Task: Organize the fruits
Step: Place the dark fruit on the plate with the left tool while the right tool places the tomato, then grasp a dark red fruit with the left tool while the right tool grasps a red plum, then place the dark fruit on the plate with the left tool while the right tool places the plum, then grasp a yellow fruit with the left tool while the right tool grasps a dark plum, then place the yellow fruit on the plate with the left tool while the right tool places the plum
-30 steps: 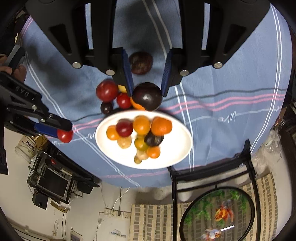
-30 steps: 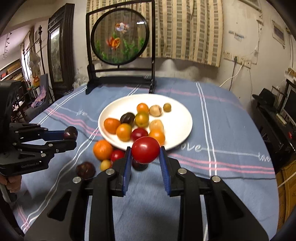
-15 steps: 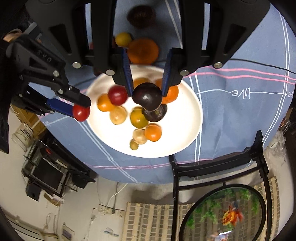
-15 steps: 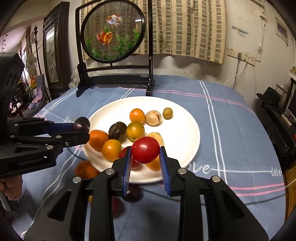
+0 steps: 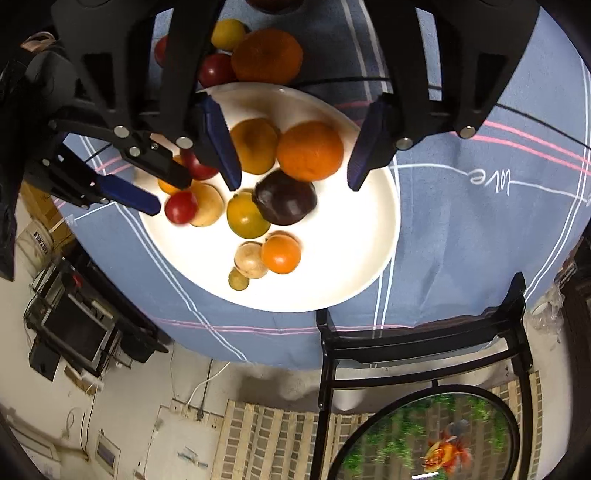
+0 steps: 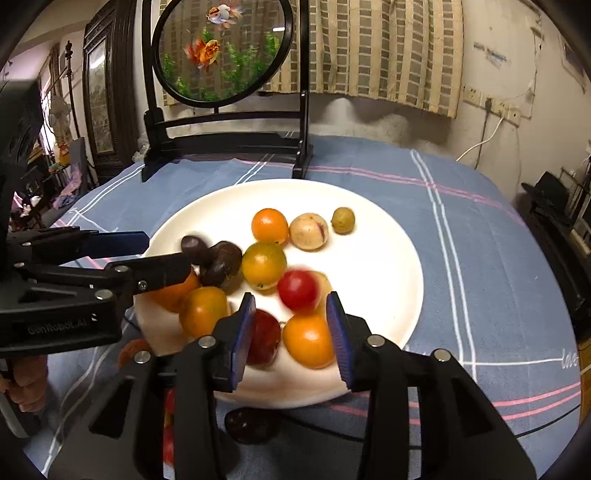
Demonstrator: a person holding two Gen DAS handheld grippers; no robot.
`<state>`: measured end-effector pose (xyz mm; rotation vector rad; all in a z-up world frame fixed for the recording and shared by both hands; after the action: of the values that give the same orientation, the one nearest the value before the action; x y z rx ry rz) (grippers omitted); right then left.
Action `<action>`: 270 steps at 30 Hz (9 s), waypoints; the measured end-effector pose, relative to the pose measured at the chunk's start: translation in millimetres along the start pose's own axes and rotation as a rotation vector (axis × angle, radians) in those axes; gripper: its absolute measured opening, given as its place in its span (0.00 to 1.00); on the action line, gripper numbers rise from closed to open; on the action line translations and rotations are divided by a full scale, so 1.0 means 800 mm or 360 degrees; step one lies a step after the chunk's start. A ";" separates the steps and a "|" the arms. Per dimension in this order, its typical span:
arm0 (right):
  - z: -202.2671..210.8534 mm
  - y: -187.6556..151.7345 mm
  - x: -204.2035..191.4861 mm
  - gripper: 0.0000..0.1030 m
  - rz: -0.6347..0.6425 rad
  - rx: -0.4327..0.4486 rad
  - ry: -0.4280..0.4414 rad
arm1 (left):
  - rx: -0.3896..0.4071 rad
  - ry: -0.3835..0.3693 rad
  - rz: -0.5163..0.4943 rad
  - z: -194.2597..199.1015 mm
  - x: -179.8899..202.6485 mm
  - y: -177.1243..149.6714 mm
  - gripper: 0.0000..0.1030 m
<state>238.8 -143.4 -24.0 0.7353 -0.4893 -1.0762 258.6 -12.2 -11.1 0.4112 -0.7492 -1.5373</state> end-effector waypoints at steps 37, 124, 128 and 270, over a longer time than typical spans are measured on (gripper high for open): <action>0.114 -0.124 -0.019 0.54 -0.0281 -0.0049 0.0056 | -0.0139 0.0012 -0.0075 0.086 0.009 -0.152 0.68; -0.013 0.011 -0.011 0.41 0.0017 -0.0036 -0.0004 | -0.0126 0.0059 -0.0073 -0.026 -0.005 0.012 0.43; -0.009 0.009 -0.011 0.45 0.0010 -0.0035 0.0002 | -0.0090 0.0068 -0.0050 -0.017 -0.006 0.013 0.60; 0.023 -0.010 0.034 0.39 -0.0155 -0.0017 -0.0074 | -0.0032 0.0083 -0.0044 0.009 0.003 -0.002 0.61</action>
<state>232.6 -176.2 -17.5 0.7316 -0.4912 -1.1880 252.4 -12.9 -6.3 0.4468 -0.6897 -1.5528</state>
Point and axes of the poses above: each gripper's, at about its wrist camera, not at the fingertips, and z roughly against the way its jaws point, x to its right, y to its top, the point moved 3 cm from there along -z, roughly the way its jaws point, and after that the axes turned 3 degrees about z, right-handed, at the moved point
